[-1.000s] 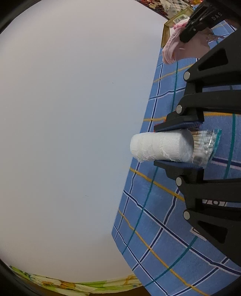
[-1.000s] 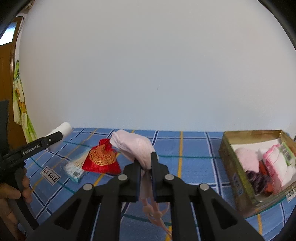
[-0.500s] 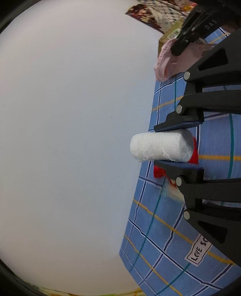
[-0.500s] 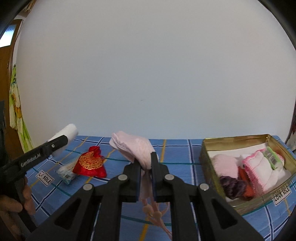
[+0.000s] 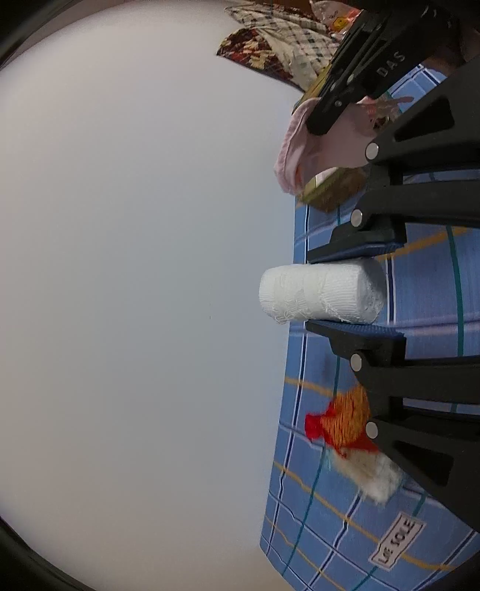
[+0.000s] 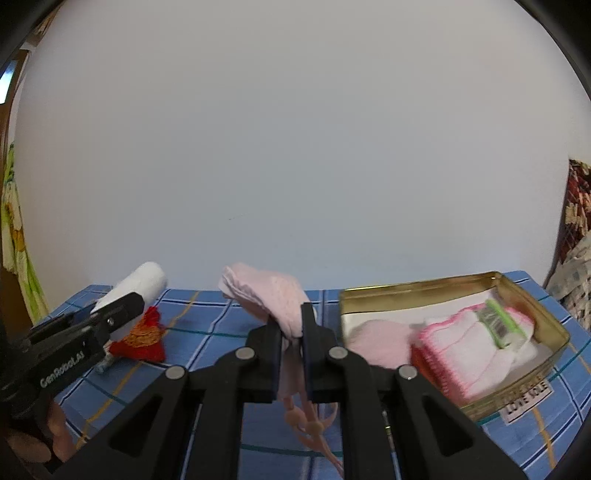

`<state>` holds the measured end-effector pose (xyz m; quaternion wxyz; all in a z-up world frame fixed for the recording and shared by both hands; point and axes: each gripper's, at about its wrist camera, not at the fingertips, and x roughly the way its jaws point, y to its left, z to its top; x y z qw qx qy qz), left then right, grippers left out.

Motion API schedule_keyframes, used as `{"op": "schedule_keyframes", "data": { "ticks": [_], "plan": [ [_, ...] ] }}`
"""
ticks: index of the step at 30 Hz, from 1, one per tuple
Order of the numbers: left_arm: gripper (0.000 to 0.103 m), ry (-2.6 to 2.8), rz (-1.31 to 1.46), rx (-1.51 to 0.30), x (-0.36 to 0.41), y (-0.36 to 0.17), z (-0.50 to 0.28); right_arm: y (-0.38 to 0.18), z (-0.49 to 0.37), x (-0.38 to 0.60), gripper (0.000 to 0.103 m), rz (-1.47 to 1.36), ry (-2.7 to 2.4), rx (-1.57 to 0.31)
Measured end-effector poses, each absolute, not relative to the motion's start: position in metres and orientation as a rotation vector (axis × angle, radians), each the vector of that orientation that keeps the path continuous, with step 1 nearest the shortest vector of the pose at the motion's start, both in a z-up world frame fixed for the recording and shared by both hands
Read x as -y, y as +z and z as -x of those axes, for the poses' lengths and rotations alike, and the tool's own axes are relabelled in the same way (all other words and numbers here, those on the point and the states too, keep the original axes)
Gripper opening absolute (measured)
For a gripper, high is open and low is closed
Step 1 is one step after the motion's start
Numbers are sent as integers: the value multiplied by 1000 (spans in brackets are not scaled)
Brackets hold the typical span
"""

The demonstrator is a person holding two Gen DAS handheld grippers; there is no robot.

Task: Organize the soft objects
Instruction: 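Lift the mask and gauze roll and carry them over the gold tin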

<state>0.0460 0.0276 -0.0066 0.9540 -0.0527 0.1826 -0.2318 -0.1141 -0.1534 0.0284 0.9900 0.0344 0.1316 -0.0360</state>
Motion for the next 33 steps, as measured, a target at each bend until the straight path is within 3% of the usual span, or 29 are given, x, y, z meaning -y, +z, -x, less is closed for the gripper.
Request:
{"op": "schedule_keyframes", "data": {
  "ticks": [33],
  "plan": [
    [32,-701,36,-397,143,-2,-26,43,131,319,9,-55,-362,-216]
  ]
}}
